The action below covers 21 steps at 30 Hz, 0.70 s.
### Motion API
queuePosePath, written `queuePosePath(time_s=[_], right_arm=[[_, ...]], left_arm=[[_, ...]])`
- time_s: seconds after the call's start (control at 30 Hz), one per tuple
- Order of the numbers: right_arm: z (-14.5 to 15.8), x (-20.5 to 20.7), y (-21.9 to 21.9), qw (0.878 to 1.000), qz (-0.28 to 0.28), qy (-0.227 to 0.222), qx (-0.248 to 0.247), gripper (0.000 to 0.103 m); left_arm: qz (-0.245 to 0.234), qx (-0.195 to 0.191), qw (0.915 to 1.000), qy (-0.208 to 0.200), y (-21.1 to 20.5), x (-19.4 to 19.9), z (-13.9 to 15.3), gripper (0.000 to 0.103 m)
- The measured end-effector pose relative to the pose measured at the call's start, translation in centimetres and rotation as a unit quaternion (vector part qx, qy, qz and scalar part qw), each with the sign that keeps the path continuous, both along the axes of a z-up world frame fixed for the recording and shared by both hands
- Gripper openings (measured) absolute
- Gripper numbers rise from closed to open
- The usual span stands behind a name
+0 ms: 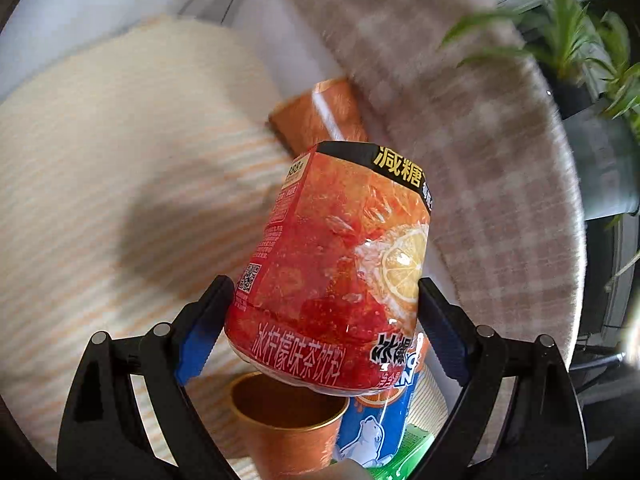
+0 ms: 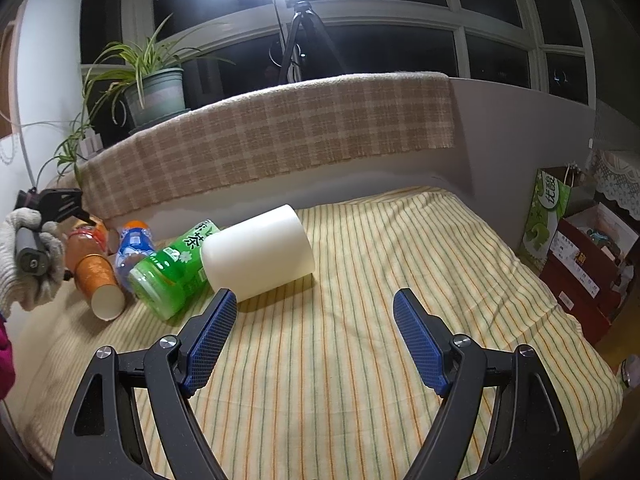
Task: Flip cup upright
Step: 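Lift the orange cup with the left tool and rotate it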
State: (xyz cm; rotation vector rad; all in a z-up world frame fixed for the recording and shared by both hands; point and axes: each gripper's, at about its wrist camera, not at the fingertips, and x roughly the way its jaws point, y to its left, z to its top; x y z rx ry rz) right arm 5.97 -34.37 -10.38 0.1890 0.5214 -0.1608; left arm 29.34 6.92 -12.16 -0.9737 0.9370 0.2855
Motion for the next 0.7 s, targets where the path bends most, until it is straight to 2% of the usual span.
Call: queuePosePath(time_s=[0.17, 0.23, 0.4, 0.57, 0.7], right_arm=[[0.2, -0.2, 0.3, 1.0, 0.003, -0.003, -0.001, 0.08], [0.4, -0.2, 0.7, 1.0, 0.007, -0.004, -0.002, 0.08], [1.0, -0.7, 1.7, 1.0, 0.019, -0.011, -0.009, 0.08], [1.5, -1.2, 2.6, 0.999, 0.032, -0.014, -0.008, 0.08], [2.1, -1.8, 3.2, 0.999, 0.043, -0.015, -0.007, 0.08]], left_arm=[[-0.024, 0.019, 0.9993, -0.023, 2.4, -2.8, 3.3, 0.092], [-0.048, 0.035, 0.9978, -0.031, 3.0, -4.0, 4.6, 0.092], [-0.103, 0.054, 0.9926, -0.035, 2.1, -6.6, 6.2, 0.092], [-0.16, 0.075, 0.9837, -0.033, -0.8, -9.1, 6.5, 0.092], [-0.226, 0.074, 0.9714, -0.005, -3.8, -11.2, 5.8, 0.092]])
